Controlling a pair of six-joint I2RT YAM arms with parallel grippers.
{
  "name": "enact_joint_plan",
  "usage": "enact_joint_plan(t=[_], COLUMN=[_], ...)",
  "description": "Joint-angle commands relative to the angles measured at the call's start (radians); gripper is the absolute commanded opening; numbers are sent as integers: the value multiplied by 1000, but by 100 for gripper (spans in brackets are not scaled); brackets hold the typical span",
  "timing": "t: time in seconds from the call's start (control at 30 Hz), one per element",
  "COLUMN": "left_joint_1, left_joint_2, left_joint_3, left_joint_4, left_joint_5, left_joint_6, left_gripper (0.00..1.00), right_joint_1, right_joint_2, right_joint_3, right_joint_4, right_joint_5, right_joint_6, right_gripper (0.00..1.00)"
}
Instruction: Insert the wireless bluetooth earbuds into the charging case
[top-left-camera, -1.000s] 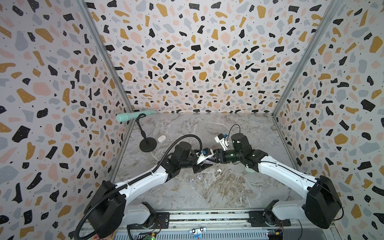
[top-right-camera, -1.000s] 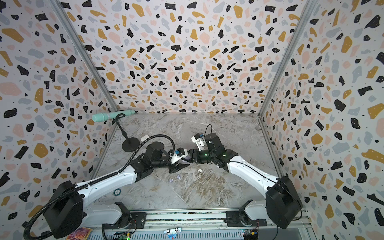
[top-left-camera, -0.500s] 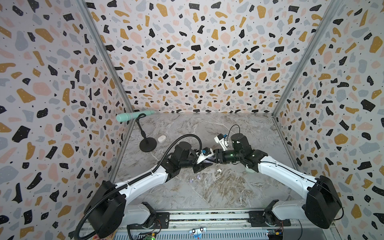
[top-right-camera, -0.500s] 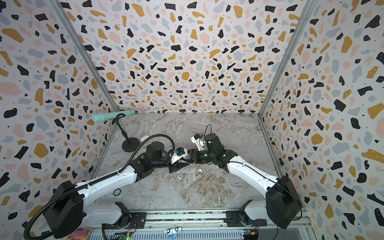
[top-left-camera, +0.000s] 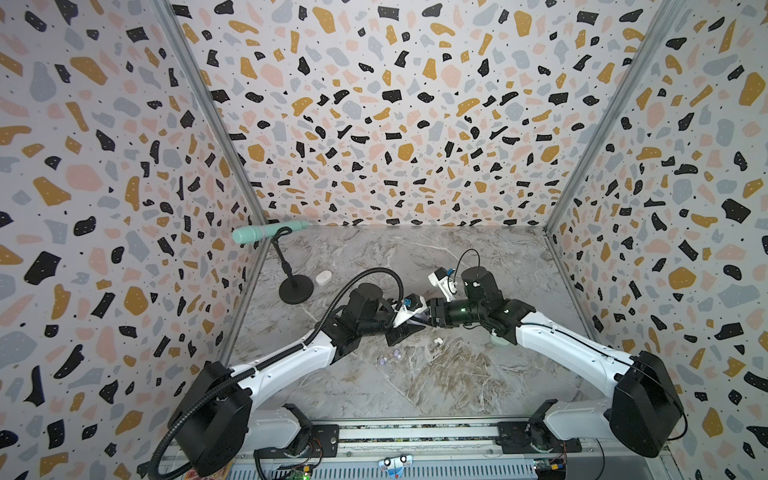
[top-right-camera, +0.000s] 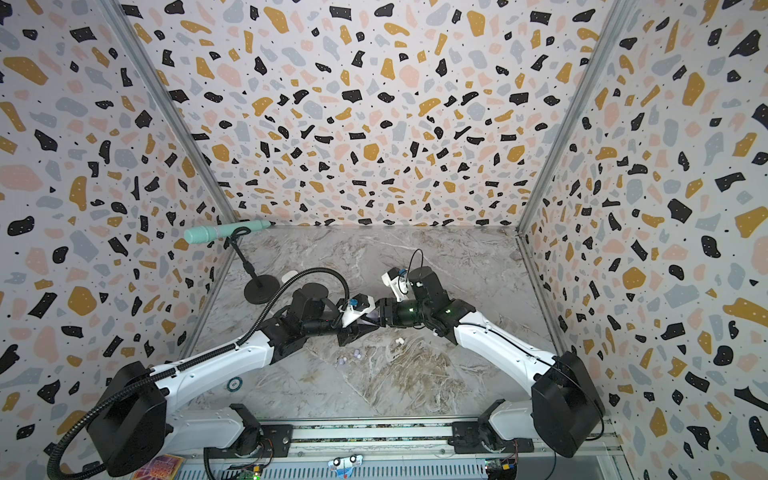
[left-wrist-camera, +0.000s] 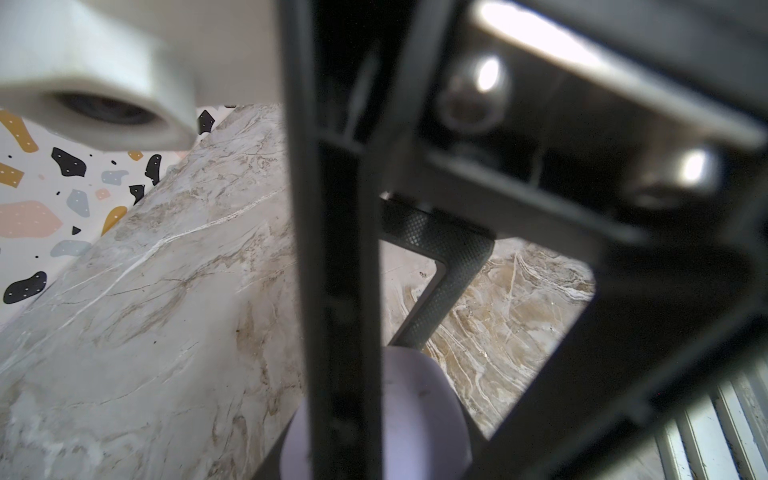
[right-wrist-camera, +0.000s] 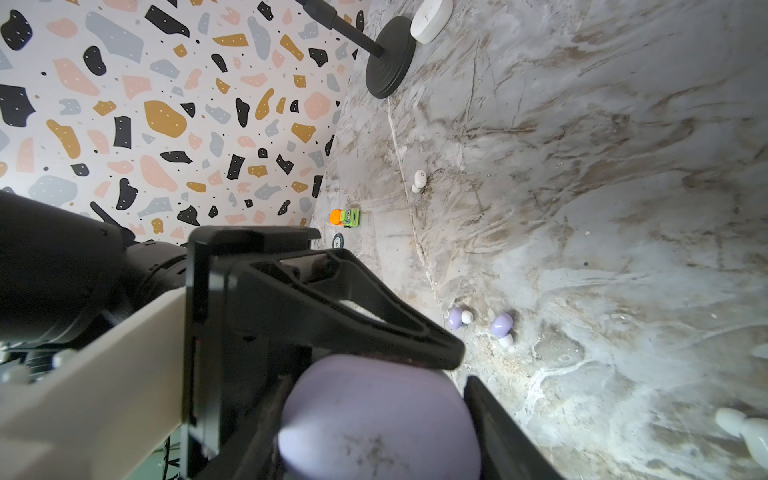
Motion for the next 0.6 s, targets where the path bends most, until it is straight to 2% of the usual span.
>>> enact_joint_plan(t=[0.0, 0.13, 0.23, 0.43, 0.57], left_joint_1=[-5, -5, -5, -4, -4], left_joint_2=[2, 0, -2, 11, 37], left_joint_3=[11, 12, 13, 16, 2], left_joint_4=[35, 35, 27, 44, 146], left_joint_5=[33, 35, 37, 91, 199], left_joint_6=[3, 3, 3, -21, -111], left_gripper=[32, 28, 26, 24, 24], right_joint_1=[7, 2, -15, -86, -131], right_joint_2=[-25, -47, -81, -165, -243], right_joint_3=[11, 16, 20, -9, -38], right_joint_4=[38, -5, -66, -201, -275], right_joint_5=[-4, 22, 55, 118, 171], right_joint_6=[13, -15, -61, -185, -340], right_gripper=[66, 82, 89, 92, 92])
